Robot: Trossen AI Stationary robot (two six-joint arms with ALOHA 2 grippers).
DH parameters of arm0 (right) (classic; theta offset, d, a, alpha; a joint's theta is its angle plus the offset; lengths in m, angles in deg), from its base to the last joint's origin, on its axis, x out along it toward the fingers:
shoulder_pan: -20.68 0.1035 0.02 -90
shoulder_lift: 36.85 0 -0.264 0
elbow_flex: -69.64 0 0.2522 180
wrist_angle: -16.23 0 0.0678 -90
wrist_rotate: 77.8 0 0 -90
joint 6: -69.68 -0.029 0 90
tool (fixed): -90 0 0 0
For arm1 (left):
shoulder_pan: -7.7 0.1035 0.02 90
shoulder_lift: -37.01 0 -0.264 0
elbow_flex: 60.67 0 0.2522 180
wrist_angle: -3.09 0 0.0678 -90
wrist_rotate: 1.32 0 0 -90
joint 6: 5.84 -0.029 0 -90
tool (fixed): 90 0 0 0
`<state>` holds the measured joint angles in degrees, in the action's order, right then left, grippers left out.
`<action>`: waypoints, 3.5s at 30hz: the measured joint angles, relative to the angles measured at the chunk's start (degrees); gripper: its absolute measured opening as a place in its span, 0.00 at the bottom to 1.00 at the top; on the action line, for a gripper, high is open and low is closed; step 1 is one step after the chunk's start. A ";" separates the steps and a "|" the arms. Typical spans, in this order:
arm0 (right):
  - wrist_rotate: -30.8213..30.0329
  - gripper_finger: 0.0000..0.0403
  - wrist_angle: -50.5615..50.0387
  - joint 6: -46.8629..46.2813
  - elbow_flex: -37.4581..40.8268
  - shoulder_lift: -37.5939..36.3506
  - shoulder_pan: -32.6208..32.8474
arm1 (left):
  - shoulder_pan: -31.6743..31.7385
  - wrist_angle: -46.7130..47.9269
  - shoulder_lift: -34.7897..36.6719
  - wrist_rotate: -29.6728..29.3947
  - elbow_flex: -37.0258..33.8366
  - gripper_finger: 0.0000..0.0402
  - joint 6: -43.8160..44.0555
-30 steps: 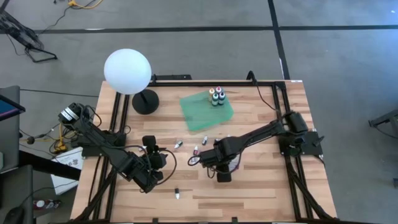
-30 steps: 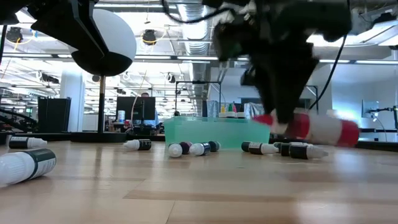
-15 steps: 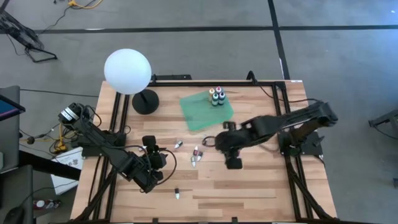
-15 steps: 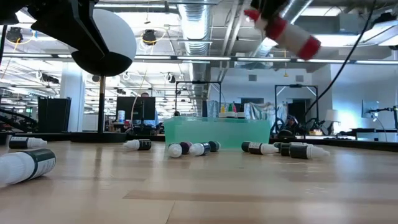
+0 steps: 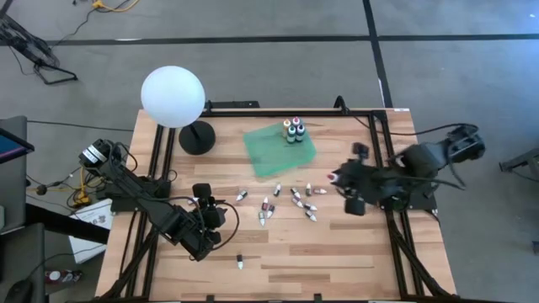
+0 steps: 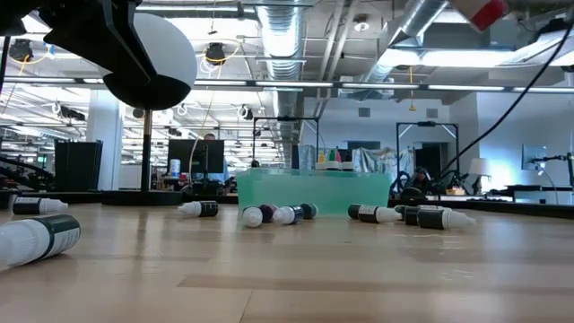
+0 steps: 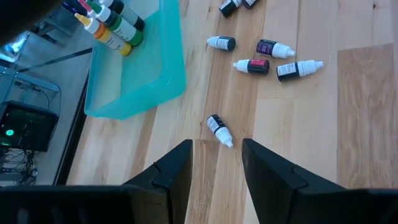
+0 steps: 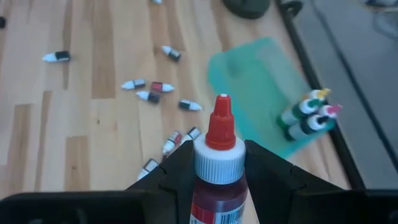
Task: Pick & Place food coloring
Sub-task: Put the red food coloring bottle into the green bin
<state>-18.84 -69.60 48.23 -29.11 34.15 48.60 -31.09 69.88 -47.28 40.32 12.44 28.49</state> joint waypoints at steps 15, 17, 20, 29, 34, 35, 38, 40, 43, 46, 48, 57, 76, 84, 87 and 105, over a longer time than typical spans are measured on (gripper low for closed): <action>-37.81 0.29 7.62 -26.79 37.20 -23.75 19.46 | 0.02 -0.07 0.00 -1.95 0.00 0.33 -0.04; -42.94 0.29 10.91 -28.12 42.15 -25.30 19.18 | 0.02 -0.09 -0.02 -1.97 0.00 0.33 -0.07; -49.23 0.29 15.74 -30.37 48.05 -26.21 17.56 | 0.02 -0.09 -0.02 -1.98 0.00 0.33 -0.07; -51.25 0.30 26.95 -32.18 54.58 -25.14 11.54 | 0.02 -0.24 -0.04 -3.50 0.00 0.33 -0.09; -47.84 0.30 32.98 -28.56 54.58 -23.14 10.07 | 0.02 -0.57 -0.04 -3.59 0.00 0.33 -0.09; -46.73 0.30 34.98 -27.02 54.58 -22.53 9.67 | 0.02 -0.73 -0.04 -3.61 0.00 0.33 -0.11; -44.11 0.30 42.51 -20.24 54.58 -20.56 8.39 | 0.11 -1.43 -0.04 -3.96 0.00 0.33 -0.78; -42.11 0.30 48.90 -13.97 54.58 -19.27 7.14 | 0.11 -1.97 -0.04 -3.94 0.00 0.33 -1.01; -37.44 0.30 59.84 -2.93 54.58 -17.20 4.38 | 0.13 -2.01 -0.04 -3.89 0.00 0.33 -1.03; -31.49 0.30 70.86 8.70 54.58 -15.23 0.63 | 0.13 -2.03 -0.04 -3.49 0.00 0.33 -1.05; -27.74 0.30 76.99 15.62 54.58 -14.15 -2.27 | 0.13 -2.04 -0.04 -3.32 0.00 0.33 -1.05; -9.37 0.30 88.54 27.99 54.58 -12.79 -20.01 | 0.13 -1.99 -0.04 -2.93 0.00 0.33 -1.05; 19.18 0.30 105.92 29.40 54.58 2.35 -45.06 | 0.13 -1.94 -0.04 -2.97 0.00 0.33 -1.11; 19.34 0.30 109.61 29.40 54.60 7.69 -47.23 | 0.13 -1.28 -0.04 -2.99 0.00 0.33 -1.09; 19.34 0.30 114.31 29.37 57.04 8.02 -47.74 | 0.13 -1.23 -0.04 -2.99 0.00 0.33 -1.07; 19.21 0.30 147.79 21.90 74.15 12.55 -51.83 | 0.15 -1.96 -0.04 -4.57 0.00 0.33 -1.05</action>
<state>0.36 78.19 70.13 45.04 46.71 -3.23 -30.93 67.92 -47.33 35.75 12.44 27.44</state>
